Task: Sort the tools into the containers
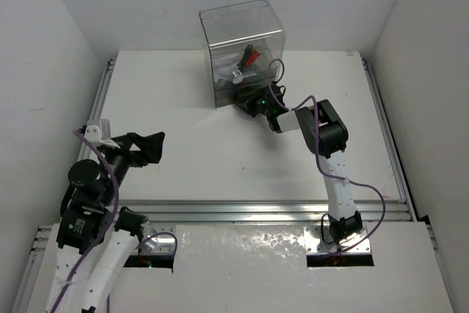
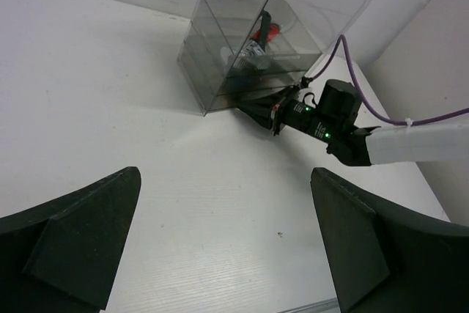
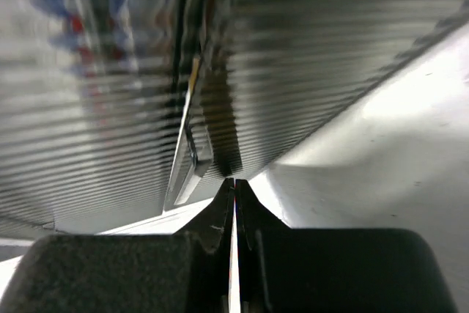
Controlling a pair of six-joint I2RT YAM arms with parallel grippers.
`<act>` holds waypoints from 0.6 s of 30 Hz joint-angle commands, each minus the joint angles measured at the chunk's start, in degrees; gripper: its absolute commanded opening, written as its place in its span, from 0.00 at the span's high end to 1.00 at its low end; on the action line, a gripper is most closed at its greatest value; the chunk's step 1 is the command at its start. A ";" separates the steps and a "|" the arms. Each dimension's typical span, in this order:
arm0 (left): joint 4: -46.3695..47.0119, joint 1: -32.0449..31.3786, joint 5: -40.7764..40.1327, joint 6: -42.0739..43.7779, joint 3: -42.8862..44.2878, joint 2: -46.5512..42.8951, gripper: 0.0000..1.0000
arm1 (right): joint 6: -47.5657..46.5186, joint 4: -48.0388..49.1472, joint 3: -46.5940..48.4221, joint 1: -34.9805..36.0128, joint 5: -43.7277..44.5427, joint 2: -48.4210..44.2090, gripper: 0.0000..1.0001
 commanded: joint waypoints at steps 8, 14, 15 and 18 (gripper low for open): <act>0.92 -0.42 -4.58 -1.67 0.74 2.89 0.00 | -10.04 11.79 -30.38 -0.12 4.95 -30.28 0.66; -2.43 0.19 -11.71 -3.70 3.91 12.38 0.00 | -42.66 -40.42 -34.72 4.35 26.10 -65.81 0.13; -1.82 0.19 -12.94 -3.70 3.91 12.74 0.00 | -46.08 -46.36 -34.46 5.23 29.87 -69.19 0.07; -0.32 0.19 -19.69 -3.26 2.95 12.04 0.00 | -53.21 -61.47 -35.07 10.07 35.00 -81.24 0.01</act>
